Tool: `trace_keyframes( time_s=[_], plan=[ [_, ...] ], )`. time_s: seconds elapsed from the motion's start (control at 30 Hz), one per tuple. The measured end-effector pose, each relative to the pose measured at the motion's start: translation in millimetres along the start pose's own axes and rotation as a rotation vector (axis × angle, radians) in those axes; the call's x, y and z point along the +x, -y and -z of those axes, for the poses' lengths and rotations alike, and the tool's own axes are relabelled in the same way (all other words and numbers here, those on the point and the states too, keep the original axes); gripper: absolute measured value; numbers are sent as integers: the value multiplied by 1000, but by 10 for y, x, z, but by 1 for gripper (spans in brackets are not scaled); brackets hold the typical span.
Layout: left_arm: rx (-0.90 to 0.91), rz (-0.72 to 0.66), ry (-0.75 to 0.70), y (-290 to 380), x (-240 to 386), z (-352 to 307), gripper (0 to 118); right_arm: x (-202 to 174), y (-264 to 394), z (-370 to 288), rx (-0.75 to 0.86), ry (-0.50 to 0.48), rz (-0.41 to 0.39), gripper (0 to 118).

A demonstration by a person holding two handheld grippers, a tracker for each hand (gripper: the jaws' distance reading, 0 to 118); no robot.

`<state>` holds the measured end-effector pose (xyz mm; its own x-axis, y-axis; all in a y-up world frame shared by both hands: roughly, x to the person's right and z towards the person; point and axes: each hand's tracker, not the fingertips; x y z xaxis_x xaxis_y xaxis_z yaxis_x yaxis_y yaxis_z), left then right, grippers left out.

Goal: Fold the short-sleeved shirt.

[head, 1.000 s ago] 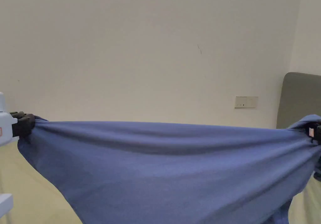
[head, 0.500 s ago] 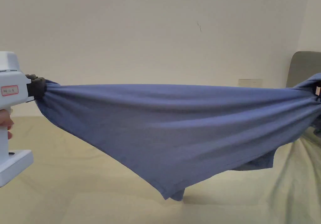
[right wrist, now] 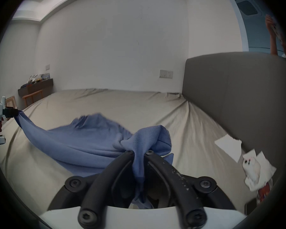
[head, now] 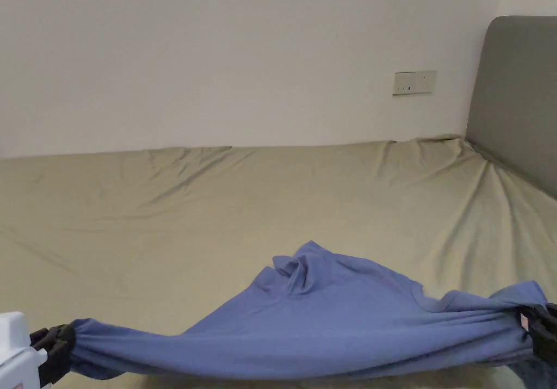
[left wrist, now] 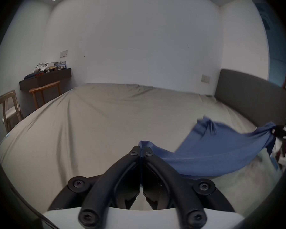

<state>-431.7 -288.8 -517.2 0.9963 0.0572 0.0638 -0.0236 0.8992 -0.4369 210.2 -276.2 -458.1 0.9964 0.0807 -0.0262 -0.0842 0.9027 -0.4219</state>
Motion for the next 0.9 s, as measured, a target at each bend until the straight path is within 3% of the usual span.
trace_keyframes(
  time_s=[0.17, 0.27, 0.57, 0.83, 0.87, 0.9],
  plan=[
    [-9, 13, -32, 514, 34, -497, 0, -233, 518, -463, -25, 28, 5, 8],
    [-12, 31, -57, 691, 147, -855, 0, -334, 669, -768, -43, 51, 87, 8],
    [-39, 33, -70, 874, 235, -1754, 0, -482, 1024, -1600, -90, 35, 50, 8],
    [-124, 27, -83, 1180, 133, -1913, 1, -421, 1402, -1797, -182, 14, -10, 9],
    [-138, 27, -86, 1219, 137, -1889, 6, -411, 1443, -1771, -191, 8, -2, 11],
    [-147, 31, -93, 1239, 155, -1887, 19, -409, 1468, -1746, -201, 12, 5, 17]
  ],
)
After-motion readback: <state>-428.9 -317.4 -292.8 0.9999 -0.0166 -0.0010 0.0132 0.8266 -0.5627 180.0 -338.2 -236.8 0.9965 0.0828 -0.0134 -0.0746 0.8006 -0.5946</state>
